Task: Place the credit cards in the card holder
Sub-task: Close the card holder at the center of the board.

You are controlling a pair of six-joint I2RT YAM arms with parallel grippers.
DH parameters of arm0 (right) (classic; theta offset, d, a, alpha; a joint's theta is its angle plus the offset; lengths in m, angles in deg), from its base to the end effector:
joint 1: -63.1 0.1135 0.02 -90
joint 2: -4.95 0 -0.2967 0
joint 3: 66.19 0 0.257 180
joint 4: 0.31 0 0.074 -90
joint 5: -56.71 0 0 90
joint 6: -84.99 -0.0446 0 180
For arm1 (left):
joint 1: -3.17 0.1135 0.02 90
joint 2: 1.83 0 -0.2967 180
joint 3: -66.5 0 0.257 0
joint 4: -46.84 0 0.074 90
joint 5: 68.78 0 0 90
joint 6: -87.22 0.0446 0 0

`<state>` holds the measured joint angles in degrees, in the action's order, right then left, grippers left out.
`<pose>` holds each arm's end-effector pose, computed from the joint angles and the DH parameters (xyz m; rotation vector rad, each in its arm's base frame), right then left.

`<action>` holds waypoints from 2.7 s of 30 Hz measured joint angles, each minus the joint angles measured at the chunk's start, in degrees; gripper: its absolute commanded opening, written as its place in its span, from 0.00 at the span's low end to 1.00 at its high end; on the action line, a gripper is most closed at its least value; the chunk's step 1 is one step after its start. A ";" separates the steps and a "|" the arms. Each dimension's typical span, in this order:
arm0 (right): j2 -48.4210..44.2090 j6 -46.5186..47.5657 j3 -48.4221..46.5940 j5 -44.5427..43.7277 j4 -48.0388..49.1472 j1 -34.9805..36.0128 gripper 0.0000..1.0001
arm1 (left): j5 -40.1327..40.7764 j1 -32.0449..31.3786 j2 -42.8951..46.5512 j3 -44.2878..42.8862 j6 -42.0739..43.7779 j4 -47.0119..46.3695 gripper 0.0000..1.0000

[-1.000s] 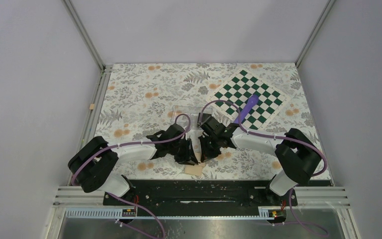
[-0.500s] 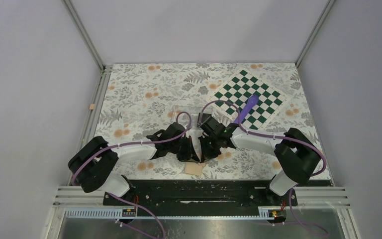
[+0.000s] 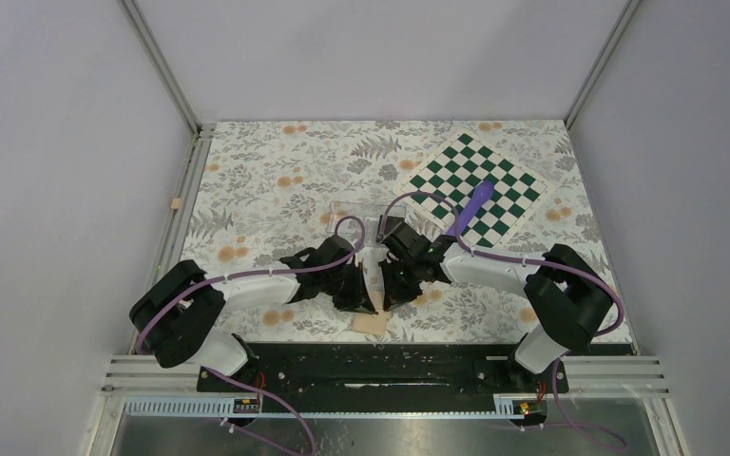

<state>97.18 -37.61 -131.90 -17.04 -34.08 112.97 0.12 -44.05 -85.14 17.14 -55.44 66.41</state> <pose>0.1963 0.2523 0.1938 -0.5303 2.7791 0.7978 0.1698 -0.2071 0.1717 0.0390 2.8229 -1.0485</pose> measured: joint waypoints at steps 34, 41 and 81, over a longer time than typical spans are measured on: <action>3.45 -0.02 -3.56 2.89 1.22 0.00 0.00 | 3.67 0.00 0.48 -1.44 2.67 3.34 0.00; 3.45 0.02 -3.32 3.54 1.53 0.00 0.00 | 4.09 0.00 0.52 -1.90 2.73 3.54 0.00; 6.80 -0.44 -2.82 3.56 3.91 0.87 0.00 | 5.57 -0.50 -3.80 -5.77 1.77 8.11 0.00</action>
<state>103.98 -38.05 -134.72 -13.48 -30.17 113.84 5.69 -44.55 -88.95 11.37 -53.67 74.52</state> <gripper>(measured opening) 0.017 0.006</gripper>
